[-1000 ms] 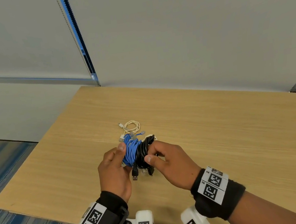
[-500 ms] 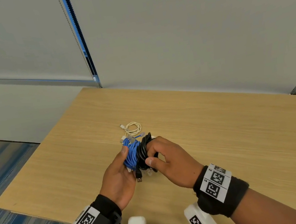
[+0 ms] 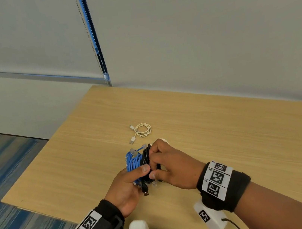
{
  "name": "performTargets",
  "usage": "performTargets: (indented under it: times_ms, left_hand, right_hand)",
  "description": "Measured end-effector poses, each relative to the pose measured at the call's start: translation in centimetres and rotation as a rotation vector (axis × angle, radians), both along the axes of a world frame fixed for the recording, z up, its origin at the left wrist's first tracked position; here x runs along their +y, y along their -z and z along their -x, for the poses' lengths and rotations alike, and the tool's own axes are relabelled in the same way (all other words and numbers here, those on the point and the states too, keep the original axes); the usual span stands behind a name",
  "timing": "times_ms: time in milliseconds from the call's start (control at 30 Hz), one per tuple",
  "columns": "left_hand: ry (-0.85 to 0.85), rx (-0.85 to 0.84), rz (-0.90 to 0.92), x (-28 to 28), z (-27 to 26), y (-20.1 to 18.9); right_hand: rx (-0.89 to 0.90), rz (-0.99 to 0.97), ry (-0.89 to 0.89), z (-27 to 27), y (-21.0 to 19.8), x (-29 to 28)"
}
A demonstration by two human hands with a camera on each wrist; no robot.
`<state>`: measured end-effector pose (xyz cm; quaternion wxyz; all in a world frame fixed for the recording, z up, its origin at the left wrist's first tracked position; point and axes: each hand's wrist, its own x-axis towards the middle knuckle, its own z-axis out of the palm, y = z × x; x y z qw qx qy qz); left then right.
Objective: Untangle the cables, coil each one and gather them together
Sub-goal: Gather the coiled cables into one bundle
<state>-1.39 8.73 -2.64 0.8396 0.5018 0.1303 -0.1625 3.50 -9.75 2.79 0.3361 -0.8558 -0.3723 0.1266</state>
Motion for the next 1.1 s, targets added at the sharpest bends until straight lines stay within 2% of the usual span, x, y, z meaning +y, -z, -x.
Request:
performTargets:
  times_ms: [100, 200, 233, 300, 433, 567, 633, 733, 833, 967, 1100]
  left_hand:
    - [-0.102, -0.017, -0.036, 0.8, -0.4, 0.1]
    - [-0.176, 0.000, -0.052, 1.7, -0.8, 0.2]
    - [-0.195, 0.010, -0.045, 2.0, -0.9, 0.2]
    - [-0.212, 0.019, -0.045, 2.5, -1.0, 0.2]
    - [-0.239, 0.030, -0.040, 3.5, -0.8, 0.2]
    - [-0.304, 0.050, -0.036, 4.8, -0.9, 0.0]
    - [-0.337, 0.064, -0.033, 5.4, -1.1, 0.1]
    - [-0.373, 0.088, -0.028, 6.0, -1.4, 0.2]
    - [-0.371, 0.105, -0.054, 5.7, -1.7, 0.2]
    - [-0.271, 0.099, -0.109, 3.3, -2.2, -0.2]
    - [-0.176, 0.060, -0.119, 0.7, -2.2, -0.5]
  right_hand:
    - [0.122, -0.027, -0.021, -1.9, 0.1, 0.9]
    - [0.356, -0.188, 0.213, -5.6, 0.5, 1.8]
    - [0.375, -0.207, 0.307, -7.1, 0.9, 2.2]
    - [0.264, -0.073, 0.415, -10.1, 2.0, 3.2]
    - [0.083, 0.417, 0.278, -13.8, 5.1, 5.8]
    - [0.004, 0.547, 0.221, -14.2, 7.2, 7.3]
    - [0.001, 0.512, 0.234, -14.0, 7.2, 6.9]
    - [0.051, 0.242, 0.286, -12.9, 6.0, 4.9]
    - [0.046, 0.015, 0.163, -10.2, 3.0, 2.8]
    - [-0.048, 0.016, -0.089, -5.7, 0.4, 1.5]
    - [-0.028, 0.027, -0.006, -3.8, -0.1, 0.4]
